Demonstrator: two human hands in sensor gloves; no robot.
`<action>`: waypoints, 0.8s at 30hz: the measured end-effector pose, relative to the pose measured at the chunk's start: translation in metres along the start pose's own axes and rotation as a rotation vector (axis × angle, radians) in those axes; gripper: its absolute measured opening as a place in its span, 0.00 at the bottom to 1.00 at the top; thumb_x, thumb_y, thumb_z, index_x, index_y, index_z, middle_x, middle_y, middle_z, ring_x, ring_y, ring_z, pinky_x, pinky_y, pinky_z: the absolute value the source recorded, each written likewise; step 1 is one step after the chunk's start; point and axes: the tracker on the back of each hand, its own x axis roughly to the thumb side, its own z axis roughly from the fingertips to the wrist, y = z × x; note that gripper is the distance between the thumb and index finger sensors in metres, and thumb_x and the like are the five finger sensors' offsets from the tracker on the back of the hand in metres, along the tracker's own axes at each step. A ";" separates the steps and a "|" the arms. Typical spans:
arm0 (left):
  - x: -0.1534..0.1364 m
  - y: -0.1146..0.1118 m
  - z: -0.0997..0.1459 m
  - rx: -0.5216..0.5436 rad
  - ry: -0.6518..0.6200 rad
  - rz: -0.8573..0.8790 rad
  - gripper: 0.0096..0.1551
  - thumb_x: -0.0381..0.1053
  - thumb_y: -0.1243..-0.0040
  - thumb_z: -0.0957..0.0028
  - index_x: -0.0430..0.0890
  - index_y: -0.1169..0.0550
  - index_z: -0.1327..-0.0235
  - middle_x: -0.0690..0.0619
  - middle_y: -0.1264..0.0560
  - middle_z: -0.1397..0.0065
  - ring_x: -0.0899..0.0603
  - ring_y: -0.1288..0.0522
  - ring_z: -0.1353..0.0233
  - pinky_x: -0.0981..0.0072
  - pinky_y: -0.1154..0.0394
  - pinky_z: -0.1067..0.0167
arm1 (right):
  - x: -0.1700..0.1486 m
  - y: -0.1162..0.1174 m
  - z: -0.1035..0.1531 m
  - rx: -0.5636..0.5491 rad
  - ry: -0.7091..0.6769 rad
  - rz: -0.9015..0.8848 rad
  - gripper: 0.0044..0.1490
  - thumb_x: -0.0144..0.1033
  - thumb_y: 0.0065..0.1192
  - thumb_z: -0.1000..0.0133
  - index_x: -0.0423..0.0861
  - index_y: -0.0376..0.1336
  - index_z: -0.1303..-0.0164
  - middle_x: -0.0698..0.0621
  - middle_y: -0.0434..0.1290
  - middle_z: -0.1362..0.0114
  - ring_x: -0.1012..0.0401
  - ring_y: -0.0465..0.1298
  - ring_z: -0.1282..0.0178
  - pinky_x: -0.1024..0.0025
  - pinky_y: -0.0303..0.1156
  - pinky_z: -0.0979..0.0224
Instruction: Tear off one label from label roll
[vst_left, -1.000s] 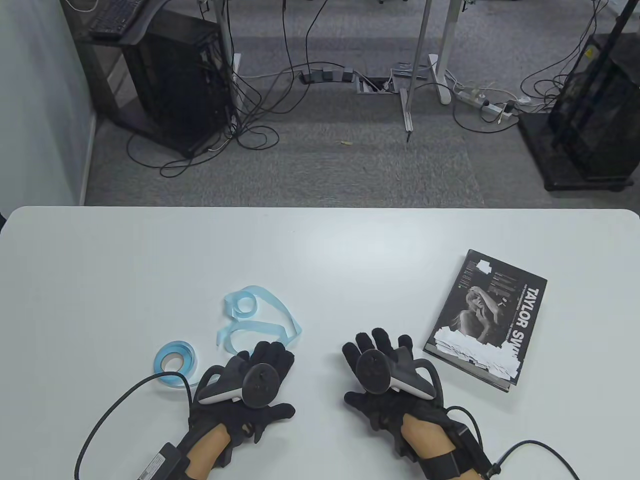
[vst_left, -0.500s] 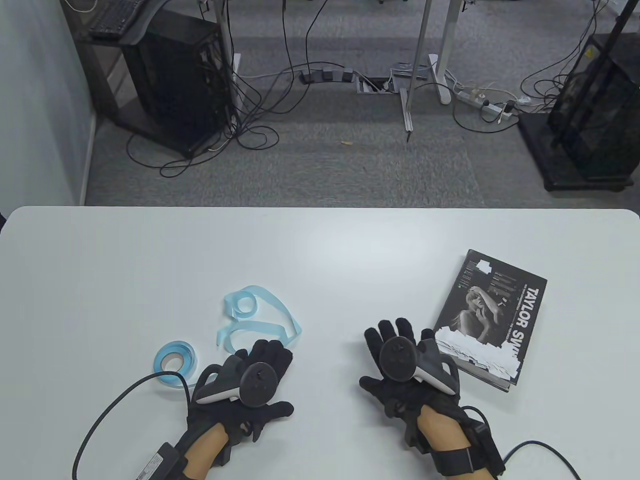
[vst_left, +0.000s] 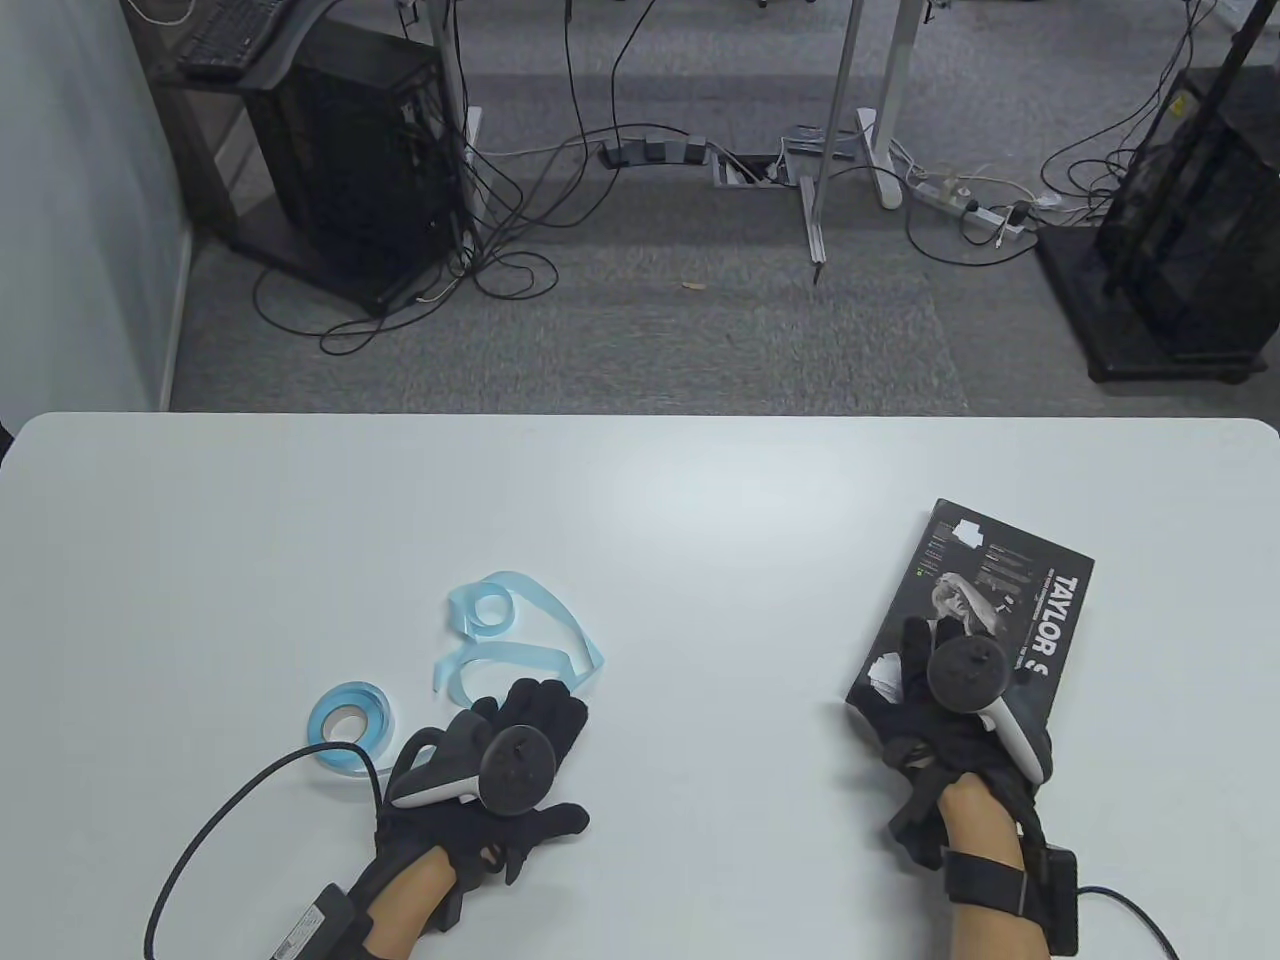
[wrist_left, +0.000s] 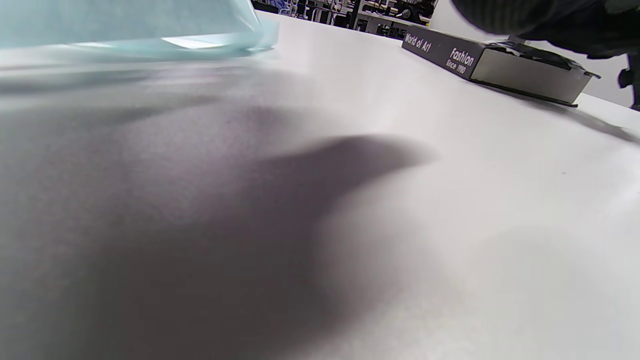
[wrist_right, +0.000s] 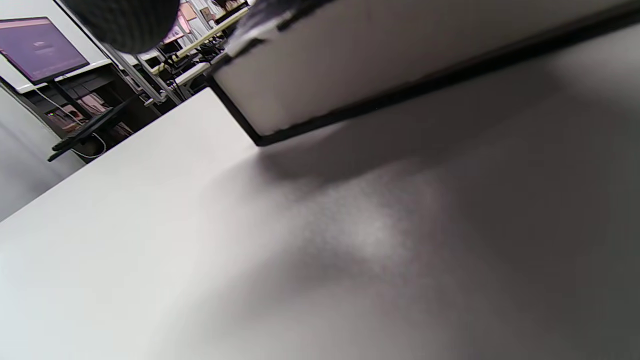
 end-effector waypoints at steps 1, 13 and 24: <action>0.000 0.000 0.000 -0.001 0.000 -0.001 0.58 0.72 0.54 0.47 0.49 0.71 0.28 0.45 0.73 0.19 0.34 0.71 0.18 0.34 0.67 0.31 | -0.001 0.003 -0.002 0.013 0.007 0.004 0.54 0.65 0.56 0.51 0.61 0.32 0.26 0.49 0.25 0.19 0.47 0.21 0.19 0.35 0.16 0.30; 0.000 0.000 0.001 0.009 -0.009 -0.005 0.58 0.72 0.54 0.47 0.49 0.71 0.28 0.45 0.73 0.19 0.34 0.71 0.18 0.34 0.67 0.31 | 0.004 0.012 -0.003 0.007 0.021 0.100 0.51 0.64 0.57 0.51 0.63 0.38 0.24 0.50 0.28 0.17 0.46 0.25 0.17 0.31 0.17 0.29; 0.000 0.000 0.003 0.019 -0.013 -0.009 0.58 0.72 0.54 0.47 0.48 0.71 0.28 0.45 0.73 0.19 0.34 0.71 0.18 0.34 0.67 0.31 | 0.042 0.036 0.011 0.080 -0.105 0.212 0.52 0.65 0.57 0.51 0.62 0.37 0.24 0.48 0.28 0.18 0.43 0.26 0.18 0.28 0.22 0.30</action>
